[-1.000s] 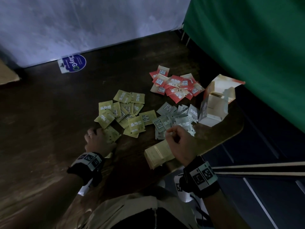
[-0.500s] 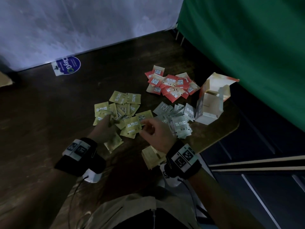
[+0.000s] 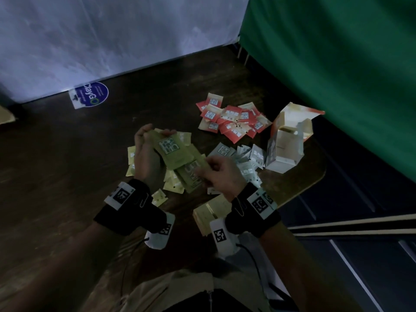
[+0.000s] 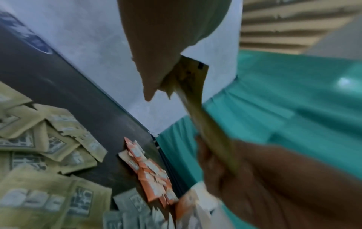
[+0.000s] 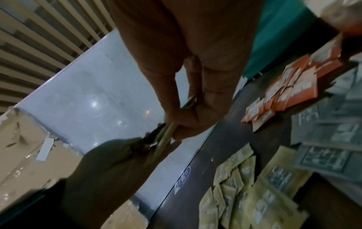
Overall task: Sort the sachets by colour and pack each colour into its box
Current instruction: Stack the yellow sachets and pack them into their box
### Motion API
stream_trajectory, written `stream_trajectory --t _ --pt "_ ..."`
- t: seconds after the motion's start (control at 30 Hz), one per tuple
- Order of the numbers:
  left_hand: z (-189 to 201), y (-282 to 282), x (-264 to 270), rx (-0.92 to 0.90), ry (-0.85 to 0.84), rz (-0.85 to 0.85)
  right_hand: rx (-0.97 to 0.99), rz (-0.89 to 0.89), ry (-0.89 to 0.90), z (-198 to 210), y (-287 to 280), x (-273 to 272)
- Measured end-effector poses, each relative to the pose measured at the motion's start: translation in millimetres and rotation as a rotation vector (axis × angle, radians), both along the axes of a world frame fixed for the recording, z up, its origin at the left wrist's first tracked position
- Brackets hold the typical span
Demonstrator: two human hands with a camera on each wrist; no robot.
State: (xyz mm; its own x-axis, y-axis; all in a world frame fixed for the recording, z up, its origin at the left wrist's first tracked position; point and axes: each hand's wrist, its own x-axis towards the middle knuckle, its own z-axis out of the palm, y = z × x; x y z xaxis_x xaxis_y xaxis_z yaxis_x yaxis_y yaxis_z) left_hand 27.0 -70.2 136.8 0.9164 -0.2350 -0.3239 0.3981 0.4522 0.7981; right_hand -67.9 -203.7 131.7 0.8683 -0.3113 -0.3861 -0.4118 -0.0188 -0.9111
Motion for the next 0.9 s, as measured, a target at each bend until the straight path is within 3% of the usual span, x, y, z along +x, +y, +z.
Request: stream_trajectory --t 0.13,0.3,0.47,0.53,0.63,0.7,0.77,0.83,0.9 --pt "-4 -1 4 0.110 0.039 -0.078 0.021 -0.105 -0.044 0 -11 -3" --pt "-15 -16 -15 0.140 -0.001 -0.228 -0.173 -0.055 -0.031 -10 4 10" --pt "-11 -7 1 0.130 0.069 -0.057 -0.418 -0.194 -0.123 -9 -10 16" --pt "-9 -2 8 0.098 0.104 -0.072 -0.342 -0.251 -0.189 -4 -14 14" --pt "-1 -7 -2 0.126 0.111 -0.339 -0.246 -0.135 -0.166 0 -4 18" --pt "-3 -15 -10 0.122 0.065 -0.395 -0.430 0.036 -0.138 -6 4 23" --pt "-6 -17 -10 0.122 0.026 -0.349 -0.601 0.127 -0.101 -8 5 30" --pt "-7 -14 -7 0.143 -0.011 -0.342 -0.517 0.141 -0.097 -8 1 35" --pt "-5 -13 -10 0.173 -0.093 -0.392 -0.171 0.160 -0.049 -7 -1 37"
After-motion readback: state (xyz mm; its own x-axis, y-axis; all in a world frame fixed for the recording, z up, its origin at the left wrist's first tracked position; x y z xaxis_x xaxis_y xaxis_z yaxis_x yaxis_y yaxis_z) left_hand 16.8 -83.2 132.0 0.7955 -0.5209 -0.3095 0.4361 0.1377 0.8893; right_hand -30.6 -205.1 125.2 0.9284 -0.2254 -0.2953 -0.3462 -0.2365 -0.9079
